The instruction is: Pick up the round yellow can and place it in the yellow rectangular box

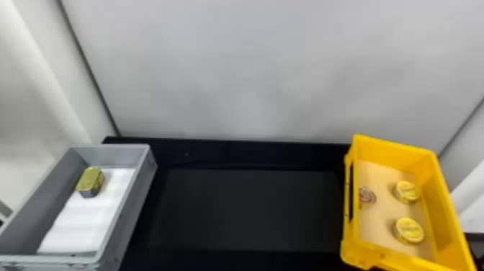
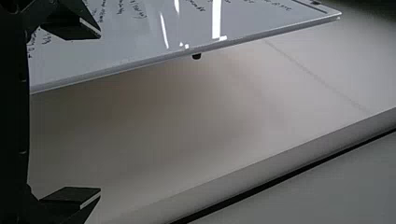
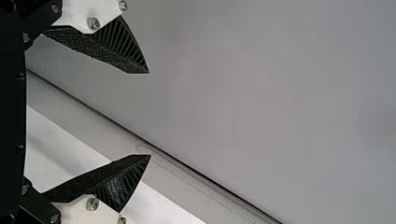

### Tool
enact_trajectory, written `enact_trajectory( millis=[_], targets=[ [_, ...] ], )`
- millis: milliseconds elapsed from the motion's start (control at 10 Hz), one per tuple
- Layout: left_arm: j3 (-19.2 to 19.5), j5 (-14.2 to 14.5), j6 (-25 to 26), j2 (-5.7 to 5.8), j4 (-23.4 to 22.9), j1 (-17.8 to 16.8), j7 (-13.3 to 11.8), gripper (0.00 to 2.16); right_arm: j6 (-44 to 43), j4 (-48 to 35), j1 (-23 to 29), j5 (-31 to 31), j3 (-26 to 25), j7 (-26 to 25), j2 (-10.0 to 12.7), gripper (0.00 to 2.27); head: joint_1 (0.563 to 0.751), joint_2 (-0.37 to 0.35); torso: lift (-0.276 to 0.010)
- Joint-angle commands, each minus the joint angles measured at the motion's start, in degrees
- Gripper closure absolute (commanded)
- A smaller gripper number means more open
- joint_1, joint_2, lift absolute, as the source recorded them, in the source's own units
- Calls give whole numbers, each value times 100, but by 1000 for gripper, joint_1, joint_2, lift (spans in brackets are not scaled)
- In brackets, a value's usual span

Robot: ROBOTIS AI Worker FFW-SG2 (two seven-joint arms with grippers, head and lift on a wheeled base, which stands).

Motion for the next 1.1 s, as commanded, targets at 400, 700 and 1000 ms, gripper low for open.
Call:
enact_trajectory(
  millis=[400, 700, 1000],
  targets=[
    [33, 17, -24, -15, -17, 0, 0, 96, -346, -260, -545, -977, -170, -325, -371, 188, 694, 14, -60],
    [68, 44, -68, -15, -26, 17, 0, 96, -398, -603, -502, -1302, -126, -1116, -415, 186, 694, 14, -60],
    [112, 35, -94, -15, -114, 35, 9, 96, -126, -814, -414, -1293, -82, -1213, -415, 188, 694, 14, -60]
  ],
)
